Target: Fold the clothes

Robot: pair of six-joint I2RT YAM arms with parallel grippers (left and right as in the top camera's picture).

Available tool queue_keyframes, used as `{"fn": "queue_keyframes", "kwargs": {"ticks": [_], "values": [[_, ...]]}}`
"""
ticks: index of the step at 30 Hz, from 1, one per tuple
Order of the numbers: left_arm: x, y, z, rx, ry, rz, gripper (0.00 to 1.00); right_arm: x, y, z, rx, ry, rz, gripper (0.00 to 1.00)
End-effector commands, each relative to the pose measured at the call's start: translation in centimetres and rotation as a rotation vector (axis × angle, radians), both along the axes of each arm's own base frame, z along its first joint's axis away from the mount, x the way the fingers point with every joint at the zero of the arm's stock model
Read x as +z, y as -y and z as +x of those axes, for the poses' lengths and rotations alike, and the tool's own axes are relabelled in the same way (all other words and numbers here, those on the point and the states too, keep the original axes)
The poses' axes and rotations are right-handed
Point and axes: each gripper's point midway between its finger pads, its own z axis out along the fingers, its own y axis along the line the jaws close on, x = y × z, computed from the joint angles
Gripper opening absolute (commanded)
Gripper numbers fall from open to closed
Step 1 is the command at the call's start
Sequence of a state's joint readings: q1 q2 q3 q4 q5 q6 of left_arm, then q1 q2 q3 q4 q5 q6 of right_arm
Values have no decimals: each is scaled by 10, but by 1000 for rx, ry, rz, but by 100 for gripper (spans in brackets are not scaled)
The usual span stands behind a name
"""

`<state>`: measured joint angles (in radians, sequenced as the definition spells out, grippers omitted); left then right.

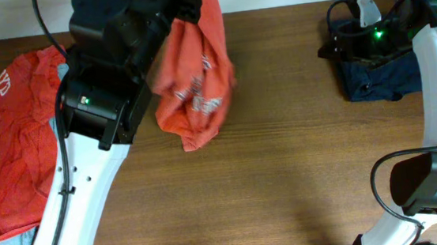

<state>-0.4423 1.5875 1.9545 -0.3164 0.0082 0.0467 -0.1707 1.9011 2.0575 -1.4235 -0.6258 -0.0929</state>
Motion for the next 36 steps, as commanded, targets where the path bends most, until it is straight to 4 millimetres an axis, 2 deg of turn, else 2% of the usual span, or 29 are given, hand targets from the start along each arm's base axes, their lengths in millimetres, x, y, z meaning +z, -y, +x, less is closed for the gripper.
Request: {"fn": "queue_keyframes", "kwargs": {"ticks": [1,2,4,8,14,20,25,29,32,36], "values": [[16,-46,-3,180,7,-22,1,-1,-16,-5,93,30,6,50],[8,-59,2,228,-19,-10,1,-10,-23,-6,125,29,2,51],[3,-72,6,262,-38,0,0,-20,-30,-7,157,21,0,51],[0,-88,10,297,-49,5,0,-49,-53,-6,213,12,19,52],[-1,-80,9,252,-54,8,1,-90,-98,0,278,44,41,58],[-6,-80,9,246,-71,17,1,-112,-128,1,191,-24,98,58],[-8,-80,9,247,-79,21,0,-123,-139,2,96,-86,124,58],[-10,-80,9,247,-86,24,0,-142,-134,2,8,-127,71,58],[-12,-80,9,247,-93,28,1,-165,-122,-3,-153,-220,-2,58],[-16,-81,9,256,-107,35,1,-177,-126,-6,-261,-280,16,58]]}}
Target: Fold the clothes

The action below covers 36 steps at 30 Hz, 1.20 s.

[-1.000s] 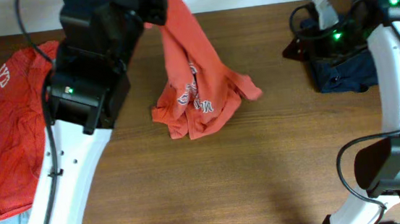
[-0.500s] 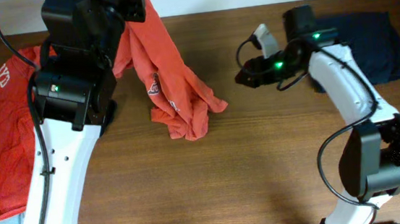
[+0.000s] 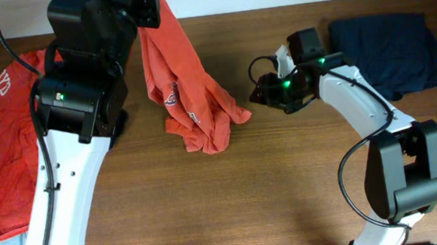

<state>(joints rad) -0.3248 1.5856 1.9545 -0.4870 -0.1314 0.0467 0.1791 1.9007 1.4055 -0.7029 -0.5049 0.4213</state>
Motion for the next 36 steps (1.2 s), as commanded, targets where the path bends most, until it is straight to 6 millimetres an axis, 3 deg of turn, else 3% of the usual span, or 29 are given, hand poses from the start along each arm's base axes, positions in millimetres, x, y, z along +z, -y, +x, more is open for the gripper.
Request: {"fn": "queue_keyframes", "kwargs": {"ticks": [1,6,12,25,30,33,36], "values": [[24,-6,-17,-1,45,-25,1,-14,0,-3,-190,-93,-29,58],[20,-6,-17,-1,29,-19,1,-31,-11,-6,-323,-145,-90,66],[19,-6,-17,-2,25,-18,1,-39,-40,-2,-395,-120,-105,71],[12,-6,-18,-2,-1,-9,0,-86,-46,5,-455,-133,-174,70],[12,-6,-18,-1,-1,-9,1,-94,-45,3,-451,-148,-185,70],[12,-6,-18,-1,-1,-9,1,-94,-47,3,-438,-141,-188,56],[11,-6,-18,-1,-5,-8,1,-94,-48,2,-388,-121,-202,29]]}}
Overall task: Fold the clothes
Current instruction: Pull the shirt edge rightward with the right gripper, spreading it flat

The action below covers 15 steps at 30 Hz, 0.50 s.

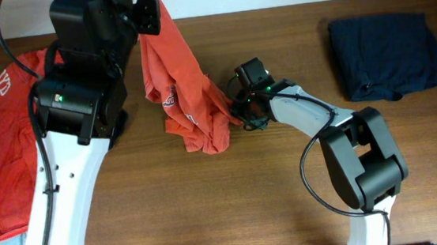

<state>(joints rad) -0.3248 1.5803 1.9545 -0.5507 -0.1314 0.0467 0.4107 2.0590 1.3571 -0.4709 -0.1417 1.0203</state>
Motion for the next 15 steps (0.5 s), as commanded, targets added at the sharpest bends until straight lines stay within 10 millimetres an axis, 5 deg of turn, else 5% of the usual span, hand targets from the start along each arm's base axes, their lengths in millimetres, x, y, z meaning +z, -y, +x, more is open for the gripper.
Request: {"fn": "queue_keyframes", "kwargs": {"ticks": [1,4,8,12,15], "values": [[23,-5,-14,-1,47,-25,1,-13,1,-5,71,-2,-50,24],[19,-5,-14,3,32,-19,1,-12,2,-4,144,22,-74,4],[11,-12,-14,40,5,9,1,1,15,7,246,76,-95,4],[7,-25,-14,100,-3,79,1,46,38,25,336,158,-48,4],[10,-42,-15,184,11,147,1,105,70,41,371,232,-17,4]]}}
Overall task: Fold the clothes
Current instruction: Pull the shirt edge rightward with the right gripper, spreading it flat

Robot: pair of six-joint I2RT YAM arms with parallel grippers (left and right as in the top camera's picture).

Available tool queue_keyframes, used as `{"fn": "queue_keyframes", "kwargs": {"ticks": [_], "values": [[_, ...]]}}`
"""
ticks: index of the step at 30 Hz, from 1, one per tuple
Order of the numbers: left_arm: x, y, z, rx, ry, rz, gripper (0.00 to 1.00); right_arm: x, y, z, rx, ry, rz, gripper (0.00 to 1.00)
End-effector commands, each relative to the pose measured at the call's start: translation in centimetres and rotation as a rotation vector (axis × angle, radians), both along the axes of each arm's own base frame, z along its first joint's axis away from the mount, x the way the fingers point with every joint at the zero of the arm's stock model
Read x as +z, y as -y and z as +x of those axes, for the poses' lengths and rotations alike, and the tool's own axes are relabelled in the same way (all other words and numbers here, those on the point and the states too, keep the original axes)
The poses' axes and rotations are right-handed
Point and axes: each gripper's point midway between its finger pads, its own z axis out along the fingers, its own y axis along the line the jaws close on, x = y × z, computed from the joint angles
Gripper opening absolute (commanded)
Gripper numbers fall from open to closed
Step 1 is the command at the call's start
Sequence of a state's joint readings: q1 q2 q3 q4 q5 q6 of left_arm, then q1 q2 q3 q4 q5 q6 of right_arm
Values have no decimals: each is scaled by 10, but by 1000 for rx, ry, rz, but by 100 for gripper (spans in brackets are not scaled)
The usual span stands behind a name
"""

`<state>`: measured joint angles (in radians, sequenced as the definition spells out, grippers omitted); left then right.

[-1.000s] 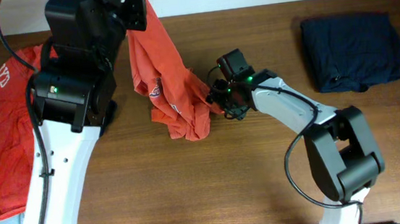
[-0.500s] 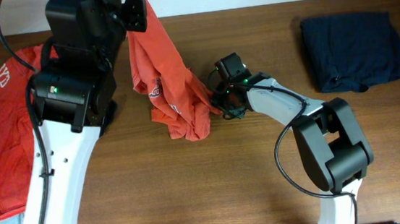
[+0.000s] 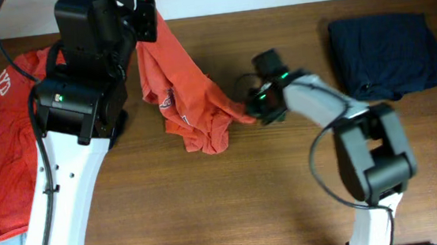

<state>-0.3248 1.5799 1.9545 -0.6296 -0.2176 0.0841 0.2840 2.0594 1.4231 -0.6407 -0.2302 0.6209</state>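
Observation:
An orange-red shirt [image 3: 184, 94] hangs from my left gripper [image 3: 147, 3], which is shut on its upper end at the table's back edge. The shirt's lower part lies crumpled on the wood. My right gripper [image 3: 251, 113] is at the shirt's right corner and looks shut on it, with the corner pulled out to the right. A folded dark navy garment [image 3: 387, 54] lies at the back right. A pile of red clothes [image 3: 3, 149] with a light blue piece under it lies at the left.
The wooden table [image 3: 249, 199] runs under everything. My left arm [image 3: 70, 151] stands over the red pile at the left. My right arm [image 3: 364, 157] rises from the front edge at the right of centre.
My right gripper has moved a little to the right, and the shirt's right corner now stretches out with it. The left gripper still holds the shirt's top.
At first my left gripper held the orange shirt high and my right gripper was over the navy garment at the back right. Then the navy garment lay folded and the right gripper was near the shirt. It reached the shirt's right edge and now has the corner drawn right.

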Motion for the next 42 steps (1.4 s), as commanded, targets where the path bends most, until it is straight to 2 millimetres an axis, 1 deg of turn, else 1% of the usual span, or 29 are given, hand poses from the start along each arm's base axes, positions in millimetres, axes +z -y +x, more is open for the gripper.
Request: {"fn": "queue_keyframes", "kwargs": {"ticks": [1,2,3,5,6,8,10,13,14,15,18,21,24,27,30,33,37,42], "values": [[30,-32,-13,133,81,98,0,119,36,44,130,261,84,4],[31,-37,-14,158,85,117,1,135,43,46,156,285,93,4],[33,-43,-14,189,92,142,0,160,53,47,195,319,96,4],[37,-50,-15,226,104,177,1,198,72,47,221,354,68,4],[41,-53,-15,242,116,196,0,233,88,45,250,400,35,4],[44,-53,-14,241,130,201,1,278,105,38,265,464,-11,4],[47,-53,-14,241,140,206,1,317,120,30,257,532,-53,4],[53,-54,-17,242,155,204,1,377,145,10,197,645,-124,4],[55,-54,-19,242,159,203,1,388,150,5,183,669,-140,4],[58,-55,-21,243,166,199,1,404,157,-4,162,702,-160,4],[69,-59,-34,246,190,187,1,434,172,-28,116,770,-195,4],[80,-65,-53,245,204,179,1,451,183,-50,78,805,-220,4],[82,-72,-74,246,186,160,0,459,185,-60,70,828,-217,4],[73,-76,-88,239,137,174,1,460,184,-60,72,830,-218,4],[54,-78,-95,229,57,212,1,456,184,-57,72,814,-213,4],[31,-76,-94,203,-31,249,1,452,185,-56,72,802,-211,4],[1,-58,-87,102,-136,266,1,449,188,-55,74,792,-227,4],[-34,-48,-65,75,-235,301,0,436,193,-49,69,741,-240,4]]}}
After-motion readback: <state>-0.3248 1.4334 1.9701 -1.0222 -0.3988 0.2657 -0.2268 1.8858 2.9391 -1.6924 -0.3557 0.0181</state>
